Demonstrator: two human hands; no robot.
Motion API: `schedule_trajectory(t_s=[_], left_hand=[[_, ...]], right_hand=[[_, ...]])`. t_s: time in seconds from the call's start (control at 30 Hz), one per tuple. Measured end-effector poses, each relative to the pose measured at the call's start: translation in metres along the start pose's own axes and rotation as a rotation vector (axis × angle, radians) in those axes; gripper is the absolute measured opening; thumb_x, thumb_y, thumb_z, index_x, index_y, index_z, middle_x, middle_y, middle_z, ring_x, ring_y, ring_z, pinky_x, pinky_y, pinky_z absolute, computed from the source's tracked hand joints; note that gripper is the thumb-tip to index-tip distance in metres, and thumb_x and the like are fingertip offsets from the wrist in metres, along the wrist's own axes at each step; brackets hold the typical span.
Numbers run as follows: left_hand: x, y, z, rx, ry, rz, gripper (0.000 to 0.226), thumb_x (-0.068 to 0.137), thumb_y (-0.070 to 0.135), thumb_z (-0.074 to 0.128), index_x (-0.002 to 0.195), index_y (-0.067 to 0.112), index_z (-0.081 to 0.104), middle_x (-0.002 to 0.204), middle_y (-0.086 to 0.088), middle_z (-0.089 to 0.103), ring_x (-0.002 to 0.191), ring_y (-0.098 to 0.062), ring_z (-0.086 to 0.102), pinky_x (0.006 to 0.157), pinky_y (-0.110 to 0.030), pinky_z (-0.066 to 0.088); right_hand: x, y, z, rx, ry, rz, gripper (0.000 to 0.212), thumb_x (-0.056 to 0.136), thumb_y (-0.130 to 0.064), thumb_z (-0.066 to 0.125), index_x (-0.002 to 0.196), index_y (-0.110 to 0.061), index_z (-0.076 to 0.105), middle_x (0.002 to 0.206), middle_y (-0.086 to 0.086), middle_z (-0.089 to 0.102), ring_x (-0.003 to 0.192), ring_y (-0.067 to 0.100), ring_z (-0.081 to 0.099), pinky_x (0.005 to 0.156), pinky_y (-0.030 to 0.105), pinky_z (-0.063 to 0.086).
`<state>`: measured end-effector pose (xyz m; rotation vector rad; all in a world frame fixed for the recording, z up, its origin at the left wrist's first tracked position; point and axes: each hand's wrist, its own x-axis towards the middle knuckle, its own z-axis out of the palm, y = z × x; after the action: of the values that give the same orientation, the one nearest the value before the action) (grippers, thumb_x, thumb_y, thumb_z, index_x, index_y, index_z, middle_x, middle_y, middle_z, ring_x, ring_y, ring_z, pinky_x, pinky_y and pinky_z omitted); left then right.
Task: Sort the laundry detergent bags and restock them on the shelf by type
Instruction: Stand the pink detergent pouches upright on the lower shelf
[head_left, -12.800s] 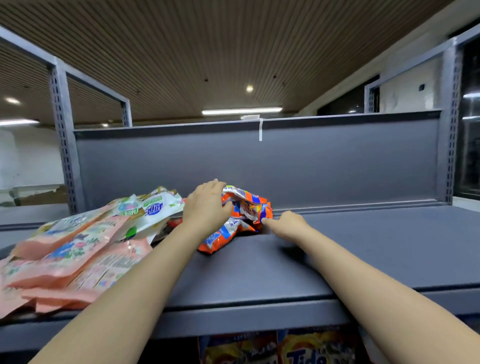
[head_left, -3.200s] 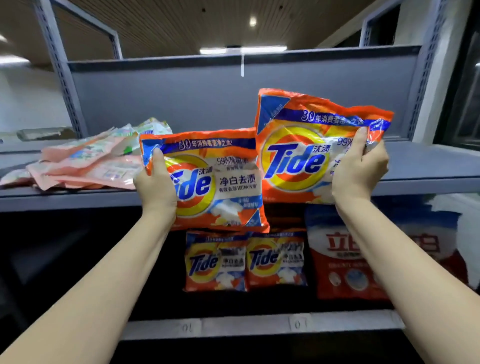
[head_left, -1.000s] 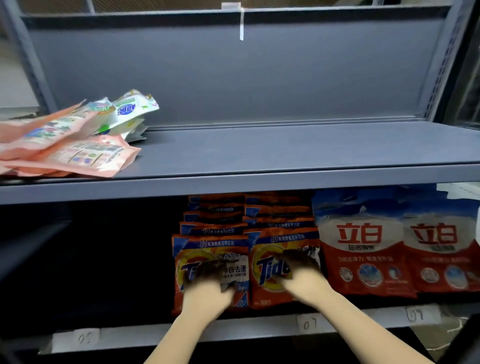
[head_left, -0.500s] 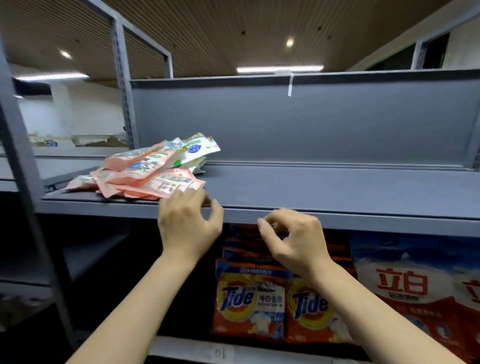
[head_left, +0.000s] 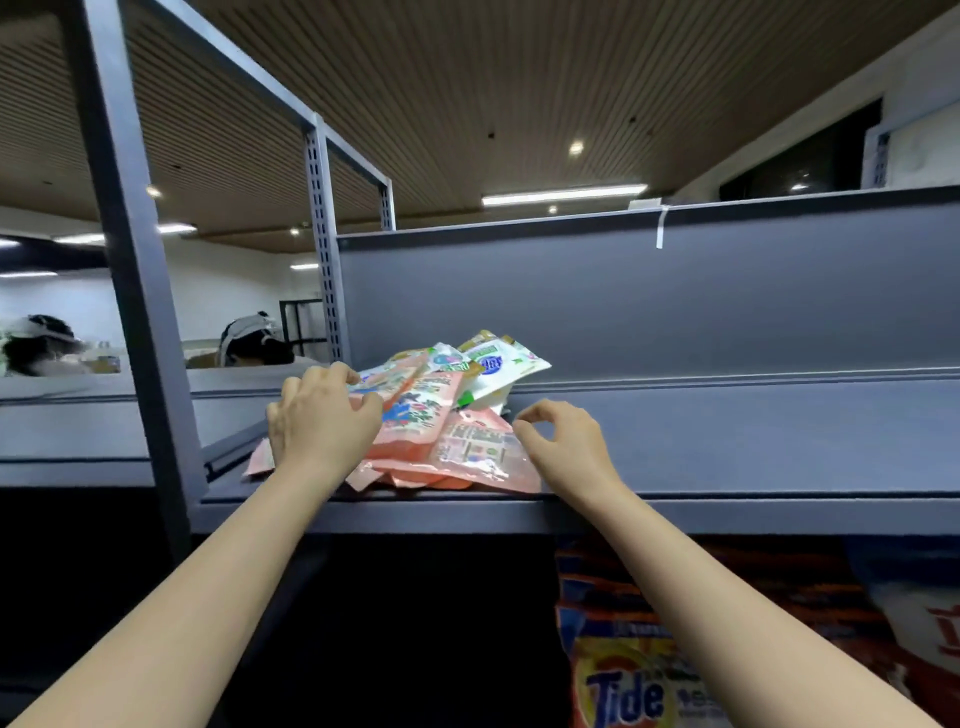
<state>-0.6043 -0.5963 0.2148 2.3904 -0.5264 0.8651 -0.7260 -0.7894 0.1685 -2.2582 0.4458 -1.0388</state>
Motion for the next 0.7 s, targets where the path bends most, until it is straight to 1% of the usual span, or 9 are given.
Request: schedule_trajectory(t_s=[0.1,0.17,0.27,0.33,0.47,0.57,0.63,0.7], left_hand=[[0.024,-0.016,0.005,-0.032,-0.048,-0.027,0.036,0.09,0.035,0.046,0.12,0.019,0.055,0.127,-0.01,0.053,0.12,-0.032,0.041,0.096,-0.041,0.032],[0.038,-0.029,0.013,-0.055,-0.113,-0.09,0.041,0.091,0.04,0.043,0.124,0.017,0.053,0.129,-0.013,0.052,0.121,-0.035,0.041,0.098,-0.043,0.033],[0.056,-0.047,0.031,-0.141,-0.239,-0.187,0.054,0.089,0.05,0.036,0.129,0.016,0.05,0.132,-0.014,0.051,0.122,-0.037,0.042,0.101,-0.045,0.036],[0.061,-0.053,0.037,-0.206,-0.286,-0.208,0.058,0.088,0.054,0.033,0.13,0.017,0.05,0.133,-0.012,0.053,0.123,-0.036,0.043,0.101,-0.047,0.037],[0.059,-0.055,0.041,-0.259,-0.353,-0.186,0.058,0.083,0.056,0.03,0.129,0.028,0.052,0.135,-0.006,0.053,0.126,-0.033,0.041,0.104,-0.048,0.033],[0.057,-0.053,0.045,-0.24,-0.387,-0.178,0.049,0.086,0.051,0.035,0.129,0.033,0.052,0.137,-0.003,0.049,0.126,-0.033,0.04,0.102,-0.044,0.03],[0.061,-0.05,0.047,-0.254,-0.391,-0.183,0.046,0.087,0.051,0.037,0.125,0.03,0.052,0.134,-0.003,0.051,0.123,-0.032,0.043,0.097,-0.042,0.033],[0.067,-0.046,0.05,-0.343,-0.399,-0.201,0.042,0.089,0.051,0.038,0.117,0.023,0.053,0.127,-0.005,0.055,0.115,-0.029,0.048,0.092,-0.038,0.038]], right_hand=[[0.005,0.001,0.011,-0.201,0.03,0.037,0.024,0.09,-0.032,0.049,0.102,-0.021,0.067,0.112,0.0,0.061,0.113,0.022,0.047,0.092,0.036,0.039],[0.007,0.001,0.013,-0.287,0.018,0.047,0.026,0.091,-0.033,0.048,0.105,-0.021,0.066,0.114,0.001,0.06,0.114,0.023,0.045,0.093,0.036,0.036],[0.008,0.0,0.014,-0.265,0.006,0.09,0.028,0.091,-0.037,0.049,0.108,-0.021,0.065,0.117,0.003,0.058,0.117,0.022,0.044,0.096,0.037,0.039],[0.008,0.0,0.013,-0.27,-0.001,0.102,0.028,0.092,-0.038,0.049,0.109,-0.021,0.063,0.117,0.003,0.057,0.118,0.022,0.043,0.095,0.036,0.039],[0.007,0.0,0.013,-0.29,-0.017,0.11,0.027,0.092,-0.038,0.049,0.108,-0.022,0.063,0.116,0.003,0.058,0.118,0.022,0.044,0.094,0.036,0.04],[0.007,-0.002,0.014,-0.291,-0.018,0.099,0.025,0.09,-0.039,0.049,0.105,-0.024,0.064,0.114,0.0,0.058,0.117,0.021,0.045,0.095,0.037,0.04],[0.007,-0.006,0.015,-0.3,-0.016,0.067,0.027,0.088,-0.042,0.052,0.105,-0.025,0.065,0.112,-0.001,0.06,0.116,0.02,0.045,0.095,0.037,0.04],[0.007,-0.01,0.019,-0.311,-0.044,-0.024,0.033,0.084,-0.05,0.057,0.105,-0.027,0.067,0.112,-0.004,0.063,0.115,0.018,0.048,0.095,0.037,0.041]])
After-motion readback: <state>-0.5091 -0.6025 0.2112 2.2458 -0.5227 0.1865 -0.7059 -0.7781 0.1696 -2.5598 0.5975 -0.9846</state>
